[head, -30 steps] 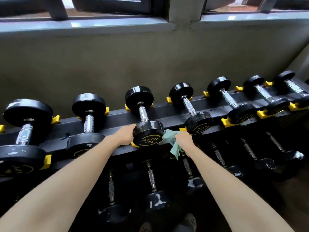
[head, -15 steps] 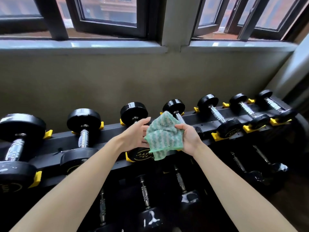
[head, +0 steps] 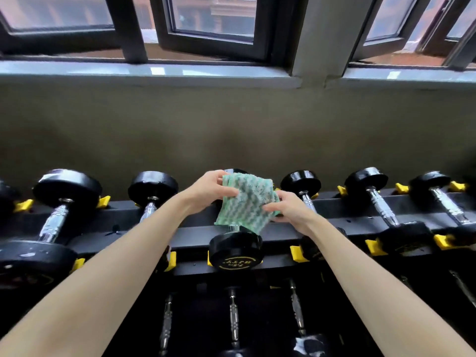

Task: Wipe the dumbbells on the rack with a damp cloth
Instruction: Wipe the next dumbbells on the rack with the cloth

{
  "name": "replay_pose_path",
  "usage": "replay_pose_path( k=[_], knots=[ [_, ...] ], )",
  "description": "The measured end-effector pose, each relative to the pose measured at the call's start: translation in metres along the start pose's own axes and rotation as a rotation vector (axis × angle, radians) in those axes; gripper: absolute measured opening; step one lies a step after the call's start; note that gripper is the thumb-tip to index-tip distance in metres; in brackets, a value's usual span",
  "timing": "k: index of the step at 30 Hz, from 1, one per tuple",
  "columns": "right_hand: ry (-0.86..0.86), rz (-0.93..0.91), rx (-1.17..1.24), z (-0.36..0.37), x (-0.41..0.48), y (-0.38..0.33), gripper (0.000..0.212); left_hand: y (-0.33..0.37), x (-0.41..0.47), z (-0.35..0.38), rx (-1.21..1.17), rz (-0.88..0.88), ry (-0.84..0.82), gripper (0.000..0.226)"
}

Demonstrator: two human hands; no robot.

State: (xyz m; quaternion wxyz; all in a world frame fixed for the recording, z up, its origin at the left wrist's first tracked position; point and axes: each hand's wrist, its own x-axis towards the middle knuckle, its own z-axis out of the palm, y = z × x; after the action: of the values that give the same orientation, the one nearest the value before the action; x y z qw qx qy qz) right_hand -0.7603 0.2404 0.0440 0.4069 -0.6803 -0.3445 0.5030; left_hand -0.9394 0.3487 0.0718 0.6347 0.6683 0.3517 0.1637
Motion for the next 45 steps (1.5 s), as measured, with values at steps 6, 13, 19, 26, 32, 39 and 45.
replay_pose_path(
  k=[6, 13, 19, 26, 32, 39, 45],
  knots=[
    [-0.009, -0.078, -0.087, -0.004, 0.067, -0.003, 0.017, -0.012, 0.041, -0.03, 0.264, -0.032, 0.191, 0.028],
    [0.199, -0.309, -0.415, 0.01, 0.118, 0.015, 0.021, -0.061, 0.078, -0.031, 0.683, 0.179, 0.314, 0.044],
    [0.38, -0.39, -0.472, 0.025, 0.14, 0.043, 0.022, -0.099, 0.088, -0.028, 1.023, 0.335, 0.39, 0.029],
    [0.386, -0.244, -0.485, 0.036, 0.153, 0.074, 0.033, -0.143, 0.084, -0.019, 1.104, 0.243, 0.344, 0.039],
    [0.215, -0.253, -0.366, 0.047, 0.151, 0.087, 0.03, -0.143, 0.102, -0.009, 0.739, -0.113, 0.32, 0.044],
    [0.0, -0.179, -0.468, 0.036, 0.145, 0.078, 0.04, -0.144, 0.096, -0.006, 0.727, -0.208, 0.15, 0.032],
    [-0.226, -0.047, -0.59, 0.032, 0.13, 0.075, 0.034, -0.136, 0.079, -0.006, 0.683, -0.303, -0.103, 0.031]
  ],
)
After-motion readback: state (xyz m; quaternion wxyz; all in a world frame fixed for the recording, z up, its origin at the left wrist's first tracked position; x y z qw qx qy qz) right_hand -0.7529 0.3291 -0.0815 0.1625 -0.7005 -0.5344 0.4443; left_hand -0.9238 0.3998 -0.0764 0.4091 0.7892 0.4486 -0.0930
